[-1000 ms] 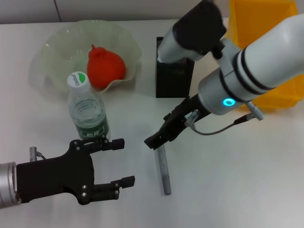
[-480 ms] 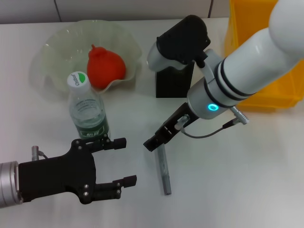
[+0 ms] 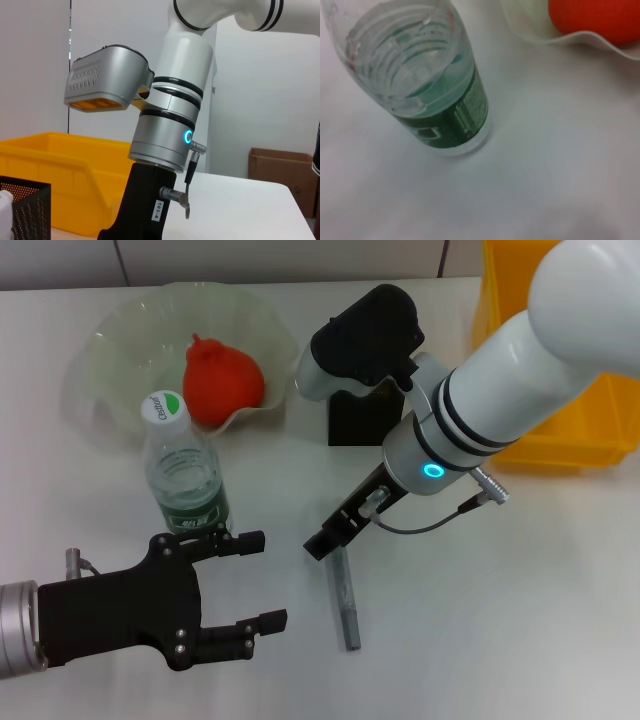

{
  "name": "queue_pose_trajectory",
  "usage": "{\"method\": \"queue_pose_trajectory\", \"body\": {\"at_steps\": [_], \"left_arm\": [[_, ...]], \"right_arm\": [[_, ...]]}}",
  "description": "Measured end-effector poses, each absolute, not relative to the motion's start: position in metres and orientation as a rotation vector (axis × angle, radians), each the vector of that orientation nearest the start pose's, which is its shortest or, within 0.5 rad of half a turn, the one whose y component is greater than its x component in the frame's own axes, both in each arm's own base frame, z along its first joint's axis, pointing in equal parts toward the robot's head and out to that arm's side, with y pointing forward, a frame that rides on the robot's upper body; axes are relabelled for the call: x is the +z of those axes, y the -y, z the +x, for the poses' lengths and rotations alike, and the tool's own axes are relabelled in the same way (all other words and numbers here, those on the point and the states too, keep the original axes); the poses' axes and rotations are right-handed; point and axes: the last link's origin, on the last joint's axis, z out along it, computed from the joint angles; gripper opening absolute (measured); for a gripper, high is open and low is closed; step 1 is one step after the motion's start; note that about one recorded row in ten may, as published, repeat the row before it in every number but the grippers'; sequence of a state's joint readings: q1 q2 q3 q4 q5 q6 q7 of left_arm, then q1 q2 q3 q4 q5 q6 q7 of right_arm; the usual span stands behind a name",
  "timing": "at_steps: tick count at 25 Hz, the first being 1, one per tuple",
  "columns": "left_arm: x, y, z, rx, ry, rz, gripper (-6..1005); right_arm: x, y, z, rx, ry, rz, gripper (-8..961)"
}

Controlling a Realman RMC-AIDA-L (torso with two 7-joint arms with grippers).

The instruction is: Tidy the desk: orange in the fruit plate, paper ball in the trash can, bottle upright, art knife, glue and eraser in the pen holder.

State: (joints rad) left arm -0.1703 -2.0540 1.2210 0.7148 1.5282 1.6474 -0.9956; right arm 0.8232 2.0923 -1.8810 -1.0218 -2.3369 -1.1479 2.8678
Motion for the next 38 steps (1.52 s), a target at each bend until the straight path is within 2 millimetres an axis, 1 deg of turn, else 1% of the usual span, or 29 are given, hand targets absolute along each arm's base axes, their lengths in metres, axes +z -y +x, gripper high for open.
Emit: {"method": "queue_pose_trajectory", "body": {"at_steps": [6,17,22,25,31,35,38], "left_arm": [[-0.024,-0.227,-0.281,-0.904,0.25,-2.793,785],[-0.025,-0.228,-0.281,-0.903,0.251,-2.791,785],[-0.024,-0.228,-0.281,-0.901,0.251,-2.79,785],[-0.024,-0.229,-0.281,-0.901,0.252,-2.784,785],[-0.022,-0.229,-0.282,-0.903,0.253,-2.778,785],[-0.022,-0.229,-0.282,-0.905,0.252,-2.779,785],[-0.022,-0.228,-0.281,-0.908,0.252,-2.781,785]], "right_arm": [[-0.125,-0.346,0.125,-0.476,-0.918,-2.715,711],[-0.126,-0.348,0.129,-0.519,-0.937,-2.705,488],[-0.126,-0.347,0.13,-0.551,-0.945,-2.708,434],[-0.125,-0.345,0.13,-0.577,-0.946,-2.713,271],[-0.124,-0.344,0.131,-0.609,-0.934,-2.715,150],[-0.12,-0.342,0.129,-0.594,-0.914,-2.73,149],[-0.103,-0.342,0.122,-0.462,-0.912,-2.745,149]]}}
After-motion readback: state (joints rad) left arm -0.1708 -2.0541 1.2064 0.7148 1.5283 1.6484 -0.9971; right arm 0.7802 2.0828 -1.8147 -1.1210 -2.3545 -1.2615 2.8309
